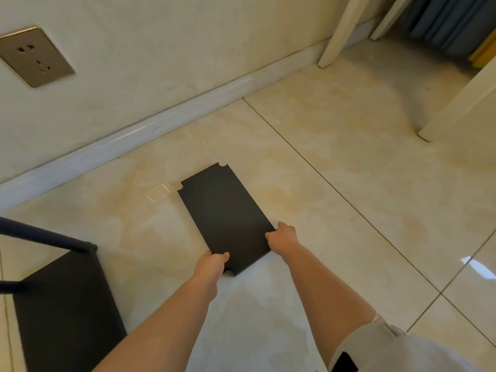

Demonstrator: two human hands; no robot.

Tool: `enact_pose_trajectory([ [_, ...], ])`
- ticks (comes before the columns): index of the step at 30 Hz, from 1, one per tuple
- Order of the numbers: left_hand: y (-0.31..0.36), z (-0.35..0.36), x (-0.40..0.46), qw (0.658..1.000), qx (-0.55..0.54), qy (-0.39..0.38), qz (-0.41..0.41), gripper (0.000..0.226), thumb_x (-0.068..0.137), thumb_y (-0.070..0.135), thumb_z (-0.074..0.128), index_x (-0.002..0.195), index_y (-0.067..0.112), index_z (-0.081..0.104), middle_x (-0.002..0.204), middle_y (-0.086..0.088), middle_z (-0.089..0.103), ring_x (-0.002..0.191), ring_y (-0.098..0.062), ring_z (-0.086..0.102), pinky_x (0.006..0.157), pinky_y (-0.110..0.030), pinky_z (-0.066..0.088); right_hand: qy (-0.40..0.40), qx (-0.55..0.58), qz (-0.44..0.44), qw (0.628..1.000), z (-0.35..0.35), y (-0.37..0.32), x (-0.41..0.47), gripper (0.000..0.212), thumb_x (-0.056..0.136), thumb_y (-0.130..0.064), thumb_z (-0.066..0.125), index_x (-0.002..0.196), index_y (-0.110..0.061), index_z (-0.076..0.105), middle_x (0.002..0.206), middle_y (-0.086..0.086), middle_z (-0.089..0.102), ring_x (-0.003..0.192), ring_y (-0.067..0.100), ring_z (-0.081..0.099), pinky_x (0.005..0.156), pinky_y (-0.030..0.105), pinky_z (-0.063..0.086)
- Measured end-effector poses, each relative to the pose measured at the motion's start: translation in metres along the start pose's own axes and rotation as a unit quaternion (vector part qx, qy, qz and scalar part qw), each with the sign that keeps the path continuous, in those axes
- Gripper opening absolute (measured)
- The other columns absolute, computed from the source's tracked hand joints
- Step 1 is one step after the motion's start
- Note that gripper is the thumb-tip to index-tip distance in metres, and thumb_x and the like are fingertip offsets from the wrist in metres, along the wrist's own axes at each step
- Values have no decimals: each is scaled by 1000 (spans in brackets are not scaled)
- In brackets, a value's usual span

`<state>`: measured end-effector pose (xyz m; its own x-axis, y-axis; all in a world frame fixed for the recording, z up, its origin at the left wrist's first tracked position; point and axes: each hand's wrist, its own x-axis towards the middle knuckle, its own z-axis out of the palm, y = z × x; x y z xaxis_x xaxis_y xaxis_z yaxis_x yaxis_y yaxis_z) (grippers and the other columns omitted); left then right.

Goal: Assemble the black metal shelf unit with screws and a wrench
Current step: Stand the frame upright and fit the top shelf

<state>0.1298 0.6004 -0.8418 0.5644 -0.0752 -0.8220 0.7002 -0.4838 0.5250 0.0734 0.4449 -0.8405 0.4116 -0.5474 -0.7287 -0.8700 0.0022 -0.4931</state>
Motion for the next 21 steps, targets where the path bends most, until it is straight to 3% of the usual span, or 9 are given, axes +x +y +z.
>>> enact_pose_trajectory([
  [2,-4,-4,0,1000,-4,2,13,42,96,7,50,137,9,43,135,-5,49,124,-28,43,98,-33,34,3,-8,16,1000,3,6,3,15,91,-10,41,97,-9,55,125,13,47,93,28,54,78,31,45],
  [5,-9,-8,-4,999,-24,3,44,42,96,2,46,135,17,46,120,3,52,109,-21,48,90,-31,36,9,27,6,1000,8,15,-2,28,92,-14,46,114,-10,62,125,11,54,100,28,58,87,32,48],
  [8,-7,-15,-6,996,-31,20,77,49,93,-2,48,136,23,47,130,3,53,108,-22,53,90,-33,46,41,89,-1,995,5,18,-11,29,96,-19,47,119,-11,64,115,9,64,100,25,60,88,31,48],
  [11,-1,-26,-16,992,-54,38,106,51,93,-4,48,136,24,49,130,3,53,109,-21,56,89,-28,48,65,154,20,986,-1,15,-23,24,96,-18,49,105,-10,70,102,10,68,89,24,58,85,31,49],
  [13,3,-34,-29,991,-47,31,119,49,94,-3,48,134,25,52,127,1,56,112,-21,56,87,-26,47,46,191,48,979,-6,11,-32,21,94,-14,52,88,-5,70,88,12,64,86,27,57,86,33,51],
  [15,9,-42,-44,991,-39,30,122,46,94,-4,48,132,22,54,122,0,59,110,-20,56,88,-26,44,21,183,52,982,-9,7,-45,19,92,-9,51,81,-1,64,83,12,56,81,25,50,77,29,47],
  [17,14,-49,-63,991,-40,37,125,44,94,-3,48,131,20,55,121,-1,60,110,-21,55,87,-26,43,10,155,39,987,-16,1,-61,20,92,-10,50,91,4,65,87,12,52,81,22,47,71,28,42],
  [21,30,-65,-112,985,-41,52,157,44,95,1,49,134,19,52,125,1,58,107,-19,54,87,-27,42,-9,173,2,985,-35,-17,-105,26,94,-9,52,110,9,60,92,12,56,84,21,53,69,28,49],
])
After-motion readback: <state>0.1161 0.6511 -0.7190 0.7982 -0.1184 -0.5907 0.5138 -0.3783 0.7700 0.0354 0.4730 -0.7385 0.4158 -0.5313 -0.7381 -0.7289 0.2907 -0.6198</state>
